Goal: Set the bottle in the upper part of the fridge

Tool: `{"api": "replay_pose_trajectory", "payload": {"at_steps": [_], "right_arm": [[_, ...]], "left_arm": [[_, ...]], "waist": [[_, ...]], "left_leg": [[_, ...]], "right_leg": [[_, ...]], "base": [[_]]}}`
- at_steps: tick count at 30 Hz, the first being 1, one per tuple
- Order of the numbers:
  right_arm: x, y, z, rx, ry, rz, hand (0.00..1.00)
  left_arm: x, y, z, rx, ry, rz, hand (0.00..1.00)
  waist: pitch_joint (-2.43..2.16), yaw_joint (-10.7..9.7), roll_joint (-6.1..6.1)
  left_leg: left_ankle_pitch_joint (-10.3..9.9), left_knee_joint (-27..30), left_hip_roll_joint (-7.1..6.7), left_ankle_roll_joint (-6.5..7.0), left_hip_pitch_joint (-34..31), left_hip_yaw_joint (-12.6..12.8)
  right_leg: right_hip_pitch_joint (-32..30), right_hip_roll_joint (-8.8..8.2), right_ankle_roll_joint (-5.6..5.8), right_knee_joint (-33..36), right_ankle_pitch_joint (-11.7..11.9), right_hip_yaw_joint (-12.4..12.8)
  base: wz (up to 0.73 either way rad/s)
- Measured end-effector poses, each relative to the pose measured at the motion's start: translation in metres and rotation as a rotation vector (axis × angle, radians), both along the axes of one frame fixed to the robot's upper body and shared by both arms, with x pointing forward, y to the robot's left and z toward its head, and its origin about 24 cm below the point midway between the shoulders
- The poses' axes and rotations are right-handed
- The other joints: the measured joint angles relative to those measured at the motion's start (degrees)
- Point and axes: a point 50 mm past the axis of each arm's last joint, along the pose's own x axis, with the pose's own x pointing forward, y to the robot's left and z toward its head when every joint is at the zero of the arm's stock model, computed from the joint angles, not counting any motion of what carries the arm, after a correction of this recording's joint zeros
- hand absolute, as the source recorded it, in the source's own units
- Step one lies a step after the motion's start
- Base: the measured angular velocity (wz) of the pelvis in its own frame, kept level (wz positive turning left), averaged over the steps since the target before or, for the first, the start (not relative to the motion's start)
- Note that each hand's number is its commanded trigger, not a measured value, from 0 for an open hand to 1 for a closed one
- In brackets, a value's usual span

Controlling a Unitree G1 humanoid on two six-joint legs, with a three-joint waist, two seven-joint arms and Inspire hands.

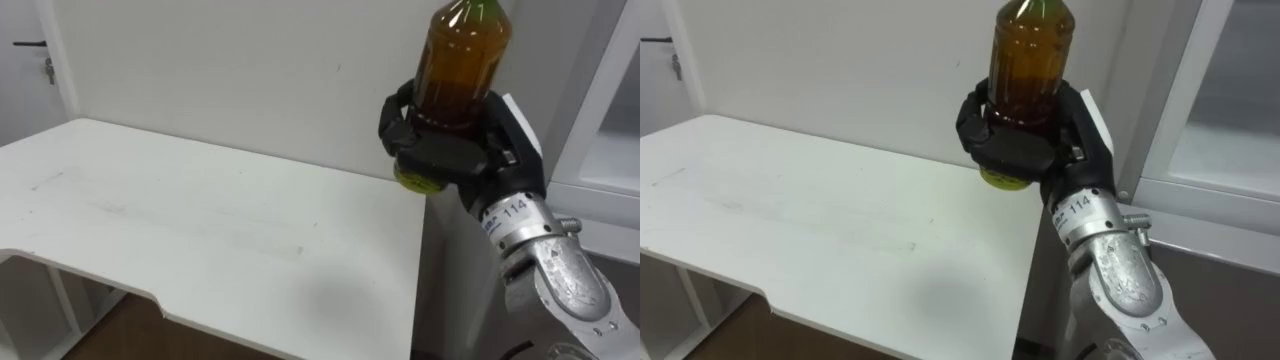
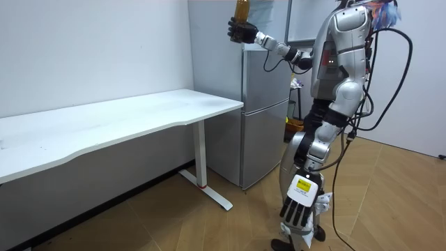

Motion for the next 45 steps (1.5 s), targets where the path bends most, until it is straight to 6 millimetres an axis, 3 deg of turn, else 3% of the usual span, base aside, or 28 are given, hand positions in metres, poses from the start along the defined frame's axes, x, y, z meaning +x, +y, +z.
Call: {"api": "replay_pose_trajectory", "payload": {"at_steps": [7, 19, 27, 33, 39, 45], "right_arm": [[-0.007, -0.021, 0.021, 0.001, -0.087, -0.057, 1.00], [-0.029, -0.054, 0.053, -0.067, -0.232, -0.184, 1.00], [-0.036, -0.066, 0.064, -0.049, -0.271, -0.218, 1.00], [-0.042, -0.088, 0.059, 0.039, -0.248, -0.270, 1.00], [-0.042, -0.091, 0.059, 0.075, -0.238, -0.259, 1.00], [-0.029, -0.107, 0.045, 0.136, -0.129, -0.276, 1.00]], "left_arm": [[-0.006, 0.003, 0.001, 0.022, -0.009, 0.035, 0.00], [-0.020, 0.011, 0.002, 0.038, -0.035, 0.162, 0.00], [-0.025, 0.011, 0.002, 0.055, -0.020, 0.179, 0.00], [-0.027, 0.011, 0.001, 0.064, -0.012, 0.183, 0.00], [-0.034, 0.011, 0.001, 0.066, 0.009, 0.194, 0.00], [-0.030, 0.014, 0.003, 0.075, -0.005, 0.188, 0.00]], "waist": [[-0.44, -1.68, -0.78], [-0.26, -6.05, -1.58], [-0.31, -9.01, -1.73], [-0.47, -9.96, -1.96], [-0.32, -10.56, -1.49], [-0.30, -10.50, -1.82]], "left_leg": [[0.01, -0.96, -0.01, 0.00, 0.62, 1.11], [-0.02, -2.09, 0.36, -0.01, 1.81, 3.30], [-0.03, -3.01, 0.57, -0.03, 3.69, 4.59], [-0.13, -3.01, 0.79, -0.17, 3.82, 4.92], [-0.24, -2.97, 1.05, -0.36, 3.94, 5.20], [-0.24, -2.98, 1.03, -0.36, 4.35, 5.15]], "right_leg": [[-0.24, 0.00, 0.02, -0.04, 0.01, 1.42], [-0.53, 0.10, 0.03, -0.07, 0.01, 3.55], [0.23, 0.29, 0.03, 0.03, 0.01, 4.70], [0.28, 0.44, -0.03, 0.04, 0.06, 4.79], [0.09, 0.81, -0.15, 0.01, 0.13, 5.51], [0.50, 0.80, -0.16, -0.02, 0.13, 5.62]], "base": [[-0.07], [-0.09], [-0.11], [-0.02], [-0.05], [0.00]]}}
